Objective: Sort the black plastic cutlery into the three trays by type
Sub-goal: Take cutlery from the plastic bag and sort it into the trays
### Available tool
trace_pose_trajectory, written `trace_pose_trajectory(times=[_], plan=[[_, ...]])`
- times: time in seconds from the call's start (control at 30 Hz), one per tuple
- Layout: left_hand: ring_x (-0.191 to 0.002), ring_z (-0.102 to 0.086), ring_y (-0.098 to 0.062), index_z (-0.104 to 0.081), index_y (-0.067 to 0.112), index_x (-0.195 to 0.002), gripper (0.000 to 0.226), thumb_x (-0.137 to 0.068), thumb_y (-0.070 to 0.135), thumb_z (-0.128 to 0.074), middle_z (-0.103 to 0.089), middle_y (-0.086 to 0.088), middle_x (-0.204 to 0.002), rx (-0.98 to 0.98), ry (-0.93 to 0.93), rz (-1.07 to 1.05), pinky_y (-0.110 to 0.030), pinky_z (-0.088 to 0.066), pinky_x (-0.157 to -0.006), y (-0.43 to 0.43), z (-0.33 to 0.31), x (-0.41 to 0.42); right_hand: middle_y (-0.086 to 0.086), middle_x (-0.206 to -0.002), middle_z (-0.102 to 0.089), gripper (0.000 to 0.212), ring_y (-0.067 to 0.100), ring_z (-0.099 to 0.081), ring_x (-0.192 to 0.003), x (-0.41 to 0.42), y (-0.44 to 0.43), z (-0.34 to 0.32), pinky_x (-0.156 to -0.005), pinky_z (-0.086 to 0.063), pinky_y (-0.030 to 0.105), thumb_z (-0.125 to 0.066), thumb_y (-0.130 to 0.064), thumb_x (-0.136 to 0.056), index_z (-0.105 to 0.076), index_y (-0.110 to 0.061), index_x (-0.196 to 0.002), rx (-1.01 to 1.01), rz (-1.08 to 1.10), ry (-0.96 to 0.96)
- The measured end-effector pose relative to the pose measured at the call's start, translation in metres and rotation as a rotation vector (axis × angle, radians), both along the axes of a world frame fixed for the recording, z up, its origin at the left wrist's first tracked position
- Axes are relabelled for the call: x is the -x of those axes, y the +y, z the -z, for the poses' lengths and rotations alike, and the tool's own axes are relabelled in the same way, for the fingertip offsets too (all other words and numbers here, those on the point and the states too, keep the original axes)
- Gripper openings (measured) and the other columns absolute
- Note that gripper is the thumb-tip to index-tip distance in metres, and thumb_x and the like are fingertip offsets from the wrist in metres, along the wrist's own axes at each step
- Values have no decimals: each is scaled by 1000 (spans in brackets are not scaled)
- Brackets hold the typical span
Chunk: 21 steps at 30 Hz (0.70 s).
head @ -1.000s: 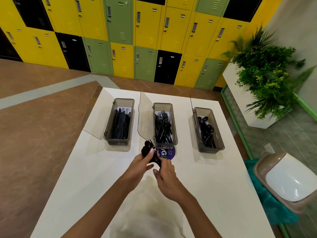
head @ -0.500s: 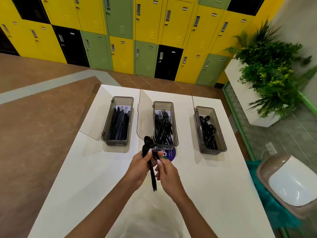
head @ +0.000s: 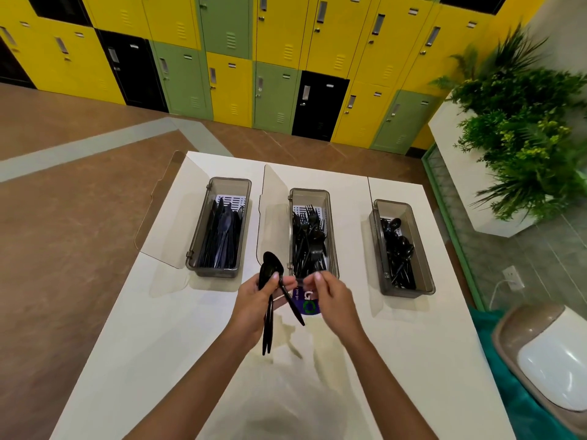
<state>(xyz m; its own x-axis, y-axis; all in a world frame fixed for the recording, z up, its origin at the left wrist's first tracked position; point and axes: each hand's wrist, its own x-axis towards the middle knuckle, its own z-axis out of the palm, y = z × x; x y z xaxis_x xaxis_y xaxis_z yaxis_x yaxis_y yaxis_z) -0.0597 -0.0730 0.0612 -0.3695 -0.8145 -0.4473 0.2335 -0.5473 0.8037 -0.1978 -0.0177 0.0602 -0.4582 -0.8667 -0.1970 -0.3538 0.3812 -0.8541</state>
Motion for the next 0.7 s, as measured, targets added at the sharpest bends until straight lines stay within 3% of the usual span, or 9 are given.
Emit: trace_pose_trajectory(times=[0.13,0.3,0.4,0.47,0.53,0.6,0.67,0.7], plan=[[-87,-73,-22,-57,0,-106,17,-97,11,-48,-73,-16,-94,-31,17,11,-28,-60,-71,-3,1,1,2,-93,-67,34,16,-62,-90,23,-44,5,-87,-49,31,-39,-26,-102,-68,-9,-98,-67,75,56],[-92,-72,-26,-56,-2,-108,19,-97,13,-50,-72,-19,-99,-40,36,25,-28,-59,-73,-2,-2,2,9,-123,-49,33,25,-41,-122,14,-55,2,-100,-35,35,-41,-35,-101,-56,-12,-119,-106,63,225],[-96,-70,-23,-56,4,-103,18,-97,20,-49,-73,-16,-102,9,-41,18,-36,-53,-90,-3,-1,3,6,-105,-65,45,23,-60,-102,-1,-32,-5,-94,-47,41,-35,-48,-99,-61,-12,-102,-55,-10,22],[-104,-67,-19,-55,5,-108,25,-99,27,-46,-74,-10,-103,77,-126,30,-37,-46,-97,-2,-1,4,-1,-101,-69,48,16,-68,-91,-13,-10,-12,-91,-52,39,-31,-55,-98,-64,-20,-104,-104,-128,-202],[-108,-64,-11,-53,5,-114,34,-101,33,-40,-75,3,-99,159,-199,61,-32,-40,-98,1,-4,6,0,-99,-69,41,13,-69,-90,-21,10,-15,-91,-52,38,-30,-50,-100,-59,-21,-105,-163,-192,-230],[-102,-61,6,-57,7,-117,43,-101,38,-33,-74,13,-97,220,-259,112,-19,-40,-91,6,-10,9,4,-95,-71,38,16,-68,-91,-27,24,-16,-89,-51,40,-31,-47,-101,-51,-15,-101,-174,-208,-197],[-84,-62,14,-55,8,-120,46,-102,40,-29,-73,11,-101,242,-276,162,-4,-43,-70,11,-17,18,5,-89,-72,37,17,-69,-85,-28,33,-18,-85,-51,38,-32,-41,-102,-48,-8,-102,-153,-232,-252],[-76,-63,13,-52,9,-120,45,-101,42,-28,-73,8,-103,242,-280,189,-3,-44,-60,14,-19,22,4,-83,-70,36,17,-69,-80,-26,37,-19,-82,-52,38,-33,-37,-103,-48,-5,-103,-140,-240,-293]])
